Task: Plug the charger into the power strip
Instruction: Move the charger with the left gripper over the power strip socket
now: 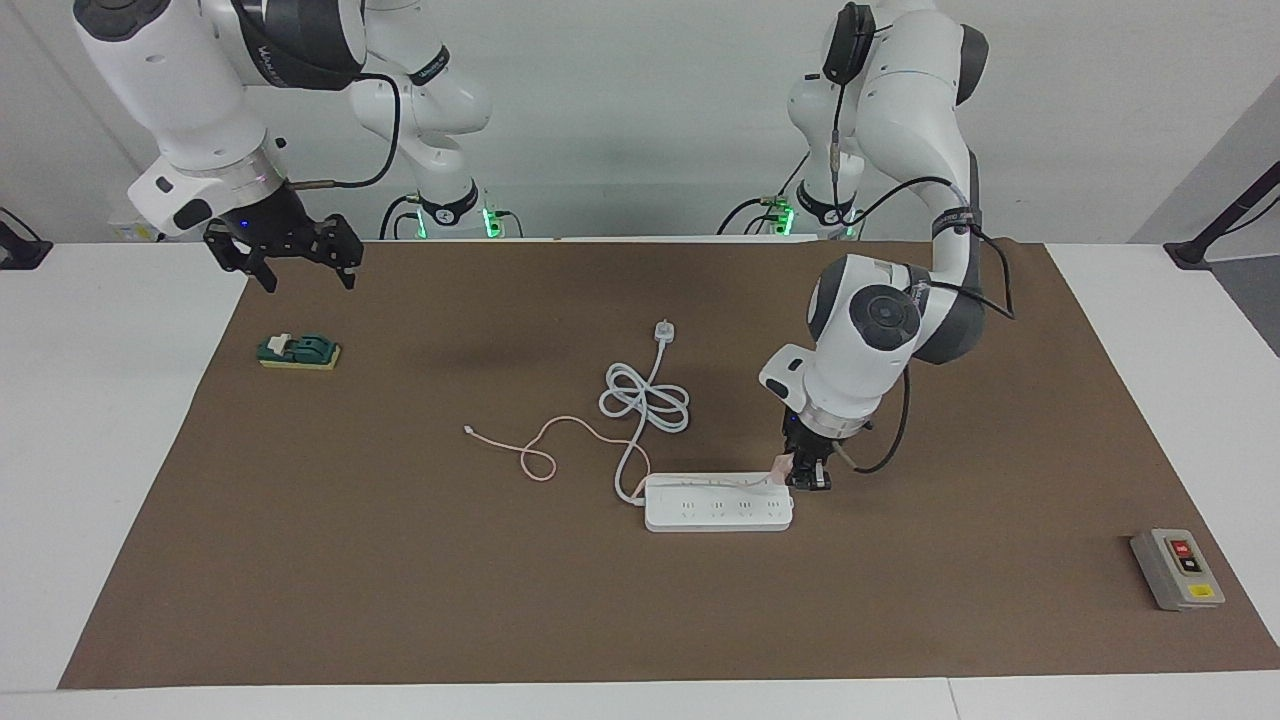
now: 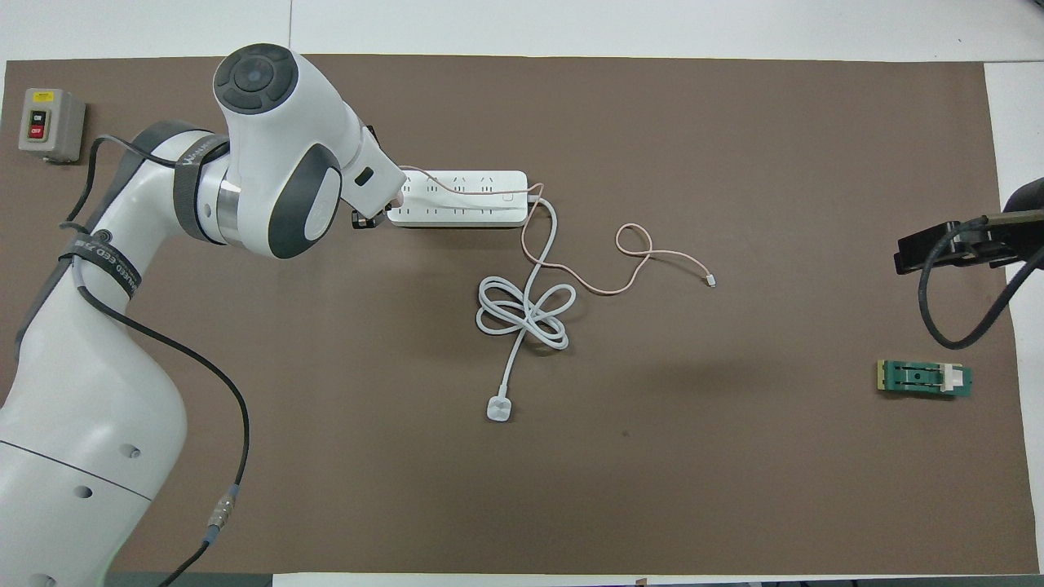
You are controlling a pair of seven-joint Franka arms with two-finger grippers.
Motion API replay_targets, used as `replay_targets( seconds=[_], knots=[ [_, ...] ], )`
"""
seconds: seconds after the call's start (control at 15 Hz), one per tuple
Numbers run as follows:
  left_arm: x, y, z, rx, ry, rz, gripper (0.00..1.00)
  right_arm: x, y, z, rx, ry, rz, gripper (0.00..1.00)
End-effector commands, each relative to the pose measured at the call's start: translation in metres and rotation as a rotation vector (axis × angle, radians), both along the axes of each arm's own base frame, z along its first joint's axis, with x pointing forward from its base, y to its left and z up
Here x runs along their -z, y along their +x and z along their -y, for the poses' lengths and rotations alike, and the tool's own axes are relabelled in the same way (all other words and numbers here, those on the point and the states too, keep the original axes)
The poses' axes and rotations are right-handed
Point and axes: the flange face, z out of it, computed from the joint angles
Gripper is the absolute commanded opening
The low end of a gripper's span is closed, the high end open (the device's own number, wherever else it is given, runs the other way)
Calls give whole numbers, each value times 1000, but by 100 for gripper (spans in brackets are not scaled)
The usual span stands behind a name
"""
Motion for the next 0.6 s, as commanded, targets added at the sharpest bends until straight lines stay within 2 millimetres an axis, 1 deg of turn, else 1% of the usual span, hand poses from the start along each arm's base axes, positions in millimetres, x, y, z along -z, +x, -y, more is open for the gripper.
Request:
replay_targets(
  seconds=[0.0,0.33,0.53],
  knots=[
    [-2,-7,-5,16,6,43,0,-4,-4,3,-14,-16,14,100],
    [5,-12,-2,21,2,55,0,-4,-6,0,-17,-13,9,100],
    [6,-13,-1,25,5,48,0,-4,-6,1,-15,-13,11,100]
  ],
)
